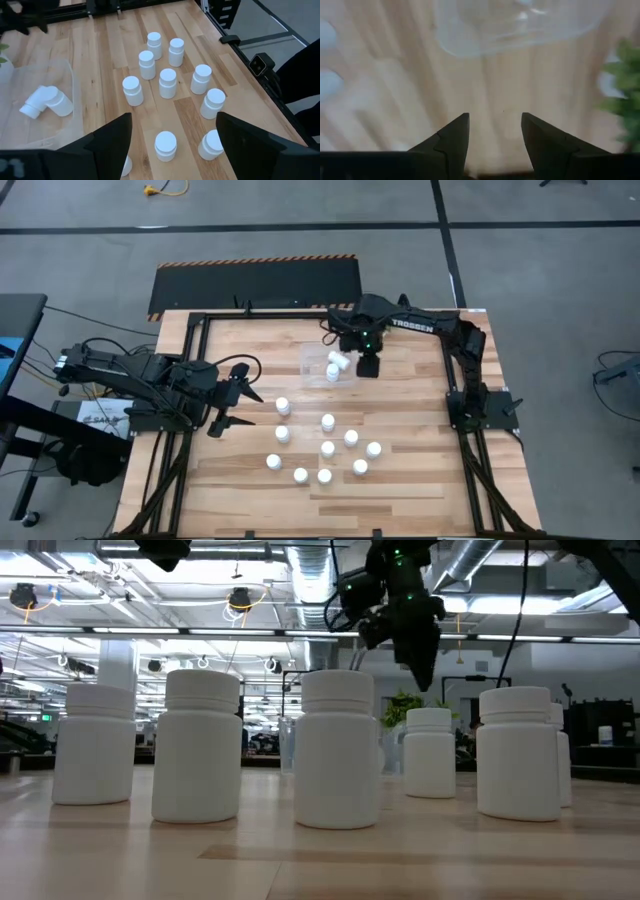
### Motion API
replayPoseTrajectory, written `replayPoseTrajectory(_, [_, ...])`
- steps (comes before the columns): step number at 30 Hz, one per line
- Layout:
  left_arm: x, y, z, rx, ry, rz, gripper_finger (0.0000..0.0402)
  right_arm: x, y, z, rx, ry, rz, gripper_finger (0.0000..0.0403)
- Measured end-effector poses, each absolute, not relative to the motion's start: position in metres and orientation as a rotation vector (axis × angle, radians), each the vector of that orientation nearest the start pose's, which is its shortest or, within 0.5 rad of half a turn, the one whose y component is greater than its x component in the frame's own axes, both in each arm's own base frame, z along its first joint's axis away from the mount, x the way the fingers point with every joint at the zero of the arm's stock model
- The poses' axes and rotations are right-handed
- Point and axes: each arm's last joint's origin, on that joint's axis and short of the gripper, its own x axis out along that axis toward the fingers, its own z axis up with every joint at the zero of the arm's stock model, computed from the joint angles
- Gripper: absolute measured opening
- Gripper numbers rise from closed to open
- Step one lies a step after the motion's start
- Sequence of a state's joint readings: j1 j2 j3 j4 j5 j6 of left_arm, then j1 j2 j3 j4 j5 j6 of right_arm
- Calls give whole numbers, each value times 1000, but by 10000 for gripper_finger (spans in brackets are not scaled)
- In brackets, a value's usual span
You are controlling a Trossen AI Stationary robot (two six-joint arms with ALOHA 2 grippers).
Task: Pick and place pill bottles into a basket
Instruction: Put the white medicine bottle into the transparent bin
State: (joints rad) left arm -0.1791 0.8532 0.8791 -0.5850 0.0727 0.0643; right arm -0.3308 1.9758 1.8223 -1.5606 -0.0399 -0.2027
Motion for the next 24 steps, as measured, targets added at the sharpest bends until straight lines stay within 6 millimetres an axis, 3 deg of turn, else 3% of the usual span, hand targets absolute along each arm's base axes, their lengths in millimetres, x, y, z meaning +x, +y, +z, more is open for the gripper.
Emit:
replayPoseTrajectory(4, [168,-33,317,92,556,-265,279,321,-82,291,209,1657,27,165])
replayPoseTrajectory(9, [168,-33,317,90,556,-273,279,281,-38,295,196,1632,-18,157])
replayPoseTrajectory(15, [168,-33,317,90,552,-272,279,238,12,282,224,1485,-41,150])
replayPoseTrajectory(19, [169,-33,318,90,550,-272,279,234,42,268,182,1361,53,151])
replayPoseTrajectory(24, [169,-33,318,88,540,-278,279,248,73,253,115,1320,159,152])
